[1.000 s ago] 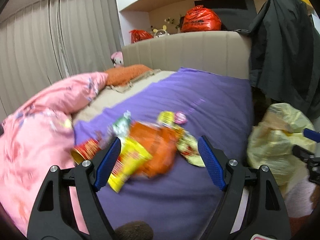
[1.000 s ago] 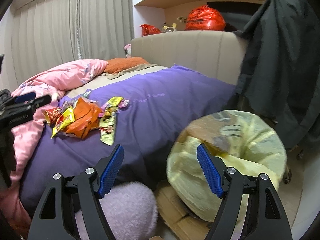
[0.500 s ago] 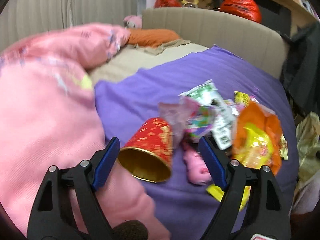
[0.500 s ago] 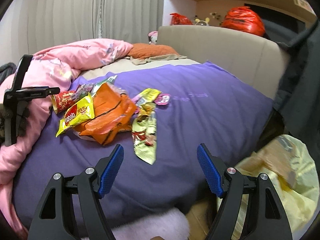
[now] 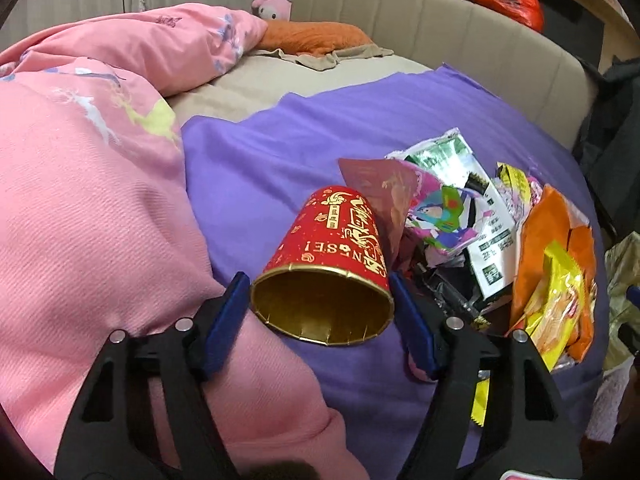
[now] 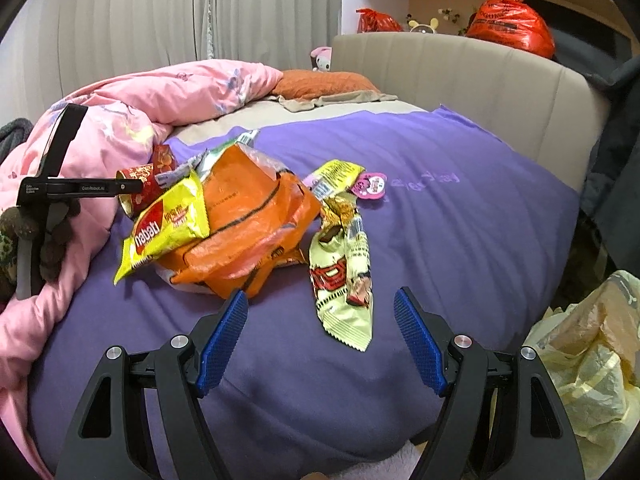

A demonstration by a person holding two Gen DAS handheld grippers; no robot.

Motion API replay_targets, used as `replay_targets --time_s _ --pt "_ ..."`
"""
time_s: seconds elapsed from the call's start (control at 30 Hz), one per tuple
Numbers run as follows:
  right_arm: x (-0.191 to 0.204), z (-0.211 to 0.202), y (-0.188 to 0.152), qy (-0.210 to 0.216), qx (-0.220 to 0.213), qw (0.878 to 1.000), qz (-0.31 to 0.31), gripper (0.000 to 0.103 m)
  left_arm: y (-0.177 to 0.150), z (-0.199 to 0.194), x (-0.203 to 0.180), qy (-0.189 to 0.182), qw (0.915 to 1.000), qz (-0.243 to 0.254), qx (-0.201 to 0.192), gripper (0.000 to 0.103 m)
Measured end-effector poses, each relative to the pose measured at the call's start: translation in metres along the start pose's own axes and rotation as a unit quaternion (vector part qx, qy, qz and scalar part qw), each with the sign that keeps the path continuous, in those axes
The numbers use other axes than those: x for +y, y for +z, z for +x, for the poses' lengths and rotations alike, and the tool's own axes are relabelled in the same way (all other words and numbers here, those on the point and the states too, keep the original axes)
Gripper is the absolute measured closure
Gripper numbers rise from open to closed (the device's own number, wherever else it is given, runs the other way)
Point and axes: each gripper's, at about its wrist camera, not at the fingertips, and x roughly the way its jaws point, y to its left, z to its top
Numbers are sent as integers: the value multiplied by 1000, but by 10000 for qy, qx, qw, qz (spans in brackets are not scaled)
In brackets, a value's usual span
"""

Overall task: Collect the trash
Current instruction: 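Grasp the red paper cup with the left tool while the right tool grasps the candy wrapper, then carry the red cup and candy wrapper to the yellow trash bag and release both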

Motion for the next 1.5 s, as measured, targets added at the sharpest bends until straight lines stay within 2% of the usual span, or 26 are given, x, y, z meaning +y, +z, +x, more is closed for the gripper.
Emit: replay_targets --time_s 0.2,0.23,0.3,0.4,0.53,0.6,0.7,0.87,1.07,1.3,1.5 --pt "-8 5 5 -92 69 9999 46 32 2 -25 -9 -219 9990 -26 -384 45" --pt "-13 10 6 -63 103 9999 112 33 2 -28 -11 -239 9987 -5 -441 45" --pt "-20 20 9 -28 186 9996 216 42 2 -36 -16 -276 9981 34 -558 45" --pt "-31 41 17 -28 324 9990 304 47 1 -47 -22 -312 9967 60 -744 45" --pt "-39 71 21 213 660 9964 482 53 0 -61 -28 -348 9954 59 -887 45" --pt "-41 81 20 374 797 9946 553 71 0 -69 -32 -305 9950 76 -944 45" --pt "-43 86 17 859 918 9891 763 84 -2 -85 -40 -224 9940 124 -1067 45" --pt "-42 55 19 729 522 9941 616 85 -1 -107 -61 -179 9923 211 -1206 45" --pt "-56 6 27 506 24 9971 560 85 -5 -127 -105 -251 9888 583 -1349 45" --pt "-86 -62 21 77 -508 9967 627 85 -4 -159 -167 -513 9800 1036 -1619 45" --pt "-118 -113 4 -330 -895 9931 682 85 -5 -170 -221 -905 9754 1244 -1582 45"
